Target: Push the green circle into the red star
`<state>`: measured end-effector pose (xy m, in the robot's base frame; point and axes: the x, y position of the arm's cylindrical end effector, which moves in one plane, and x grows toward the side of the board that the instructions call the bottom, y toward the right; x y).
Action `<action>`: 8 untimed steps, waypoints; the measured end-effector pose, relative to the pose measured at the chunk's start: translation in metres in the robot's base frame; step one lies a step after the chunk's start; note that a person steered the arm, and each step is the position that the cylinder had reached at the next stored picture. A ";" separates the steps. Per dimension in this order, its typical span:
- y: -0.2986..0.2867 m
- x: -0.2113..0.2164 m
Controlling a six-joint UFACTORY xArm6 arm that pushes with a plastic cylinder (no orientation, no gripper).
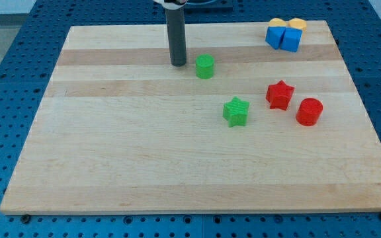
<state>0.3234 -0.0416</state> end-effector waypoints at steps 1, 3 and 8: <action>0.014 0.005; 0.067 0.006; 0.124 0.068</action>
<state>0.3912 0.0823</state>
